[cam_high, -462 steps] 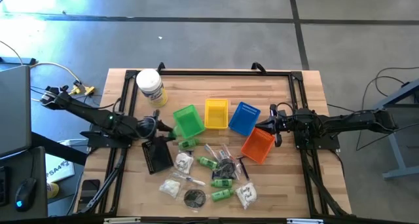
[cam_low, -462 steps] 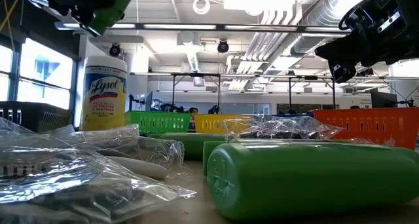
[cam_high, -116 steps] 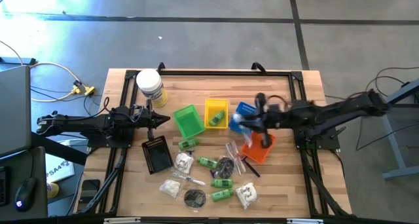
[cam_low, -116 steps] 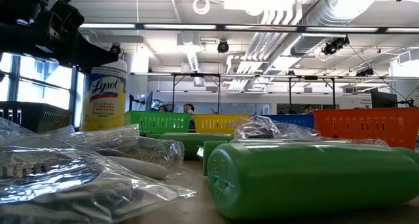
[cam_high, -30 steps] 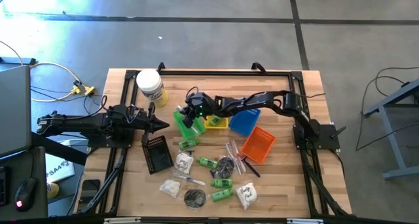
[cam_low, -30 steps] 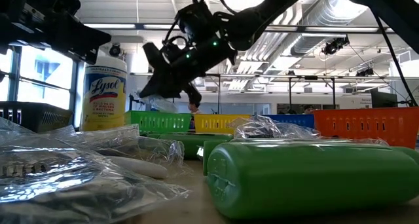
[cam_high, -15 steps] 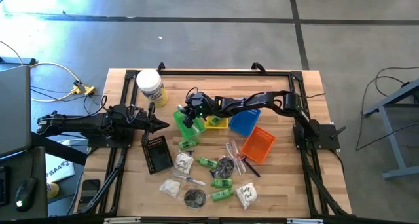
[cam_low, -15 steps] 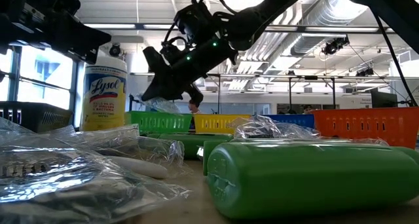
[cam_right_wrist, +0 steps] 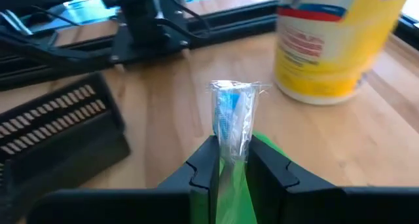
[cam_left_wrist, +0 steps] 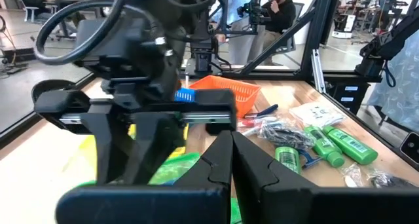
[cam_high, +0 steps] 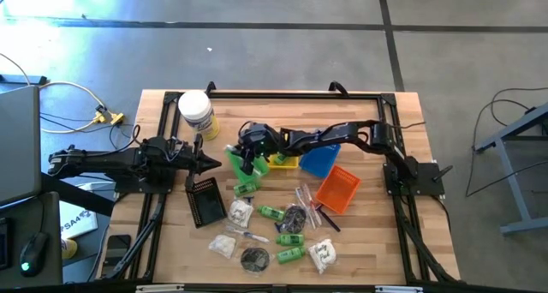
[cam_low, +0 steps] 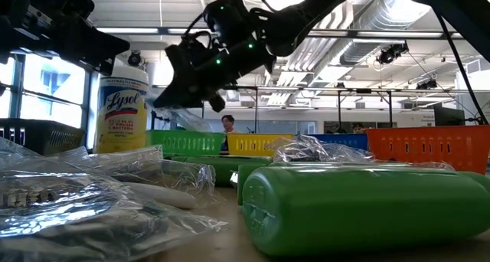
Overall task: Pick & Place Travel size toiletries
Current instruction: Put the blue toothbrush into the green bin
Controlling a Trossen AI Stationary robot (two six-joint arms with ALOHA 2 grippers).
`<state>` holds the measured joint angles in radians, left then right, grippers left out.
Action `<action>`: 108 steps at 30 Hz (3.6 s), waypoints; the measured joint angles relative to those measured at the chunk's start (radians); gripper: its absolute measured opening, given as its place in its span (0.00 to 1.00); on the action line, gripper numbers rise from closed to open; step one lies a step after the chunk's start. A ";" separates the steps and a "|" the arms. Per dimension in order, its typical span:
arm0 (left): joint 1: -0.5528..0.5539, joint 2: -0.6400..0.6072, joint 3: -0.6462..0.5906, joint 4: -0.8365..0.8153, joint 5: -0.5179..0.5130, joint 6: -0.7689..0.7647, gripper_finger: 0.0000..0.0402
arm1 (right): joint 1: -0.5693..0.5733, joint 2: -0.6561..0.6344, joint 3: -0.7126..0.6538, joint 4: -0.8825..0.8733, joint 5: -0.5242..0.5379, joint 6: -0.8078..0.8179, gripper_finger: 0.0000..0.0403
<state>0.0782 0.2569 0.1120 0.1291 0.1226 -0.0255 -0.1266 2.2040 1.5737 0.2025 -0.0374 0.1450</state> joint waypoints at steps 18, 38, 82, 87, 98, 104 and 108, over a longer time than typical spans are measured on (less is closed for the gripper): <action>0.000 0.001 0.000 -0.009 -0.002 0.002 0.00 | -0.016 -0.001 0.040 -0.170 -0.016 -0.116 0.13; 0.000 0.001 0.000 -0.008 -0.005 0.002 0.00 | -0.004 -0.001 0.040 -0.167 -0.014 -0.085 0.35; 0.000 0.001 -0.001 -0.024 -0.003 0.024 0.00 | 0.020 -0.014 0.113 -0.451 0.018 0.115 0.58; 0.000 0.001 -0.001 -0.026 -0.003 0.023 0.00 | 0.022 -0.005 0.113 -0.436 0.019 0.107 0.62; 0.000 0.001 -0.001 -0.026 -0.003 0.023 0.00 | 0.022 0.019 0.111 -0.440 0.015 0.061 0.51; 0.000 0.001 -0.001 -0.026 -0.003 0.023 0.00 | 0.022 0.031 0.113 -0.433 0.017 0.048 0.47; 0.000 0.001 -0.001 -0.026 -0.003 0.023 0.00 | 0.022 0.031 0.112 -0.428 0.039 0.028 0.40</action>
<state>0.0780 0.2579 0.1112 0.1028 0.1192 -0.0025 -0.1051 2.2353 1.6859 -0.2253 0.0021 0.1728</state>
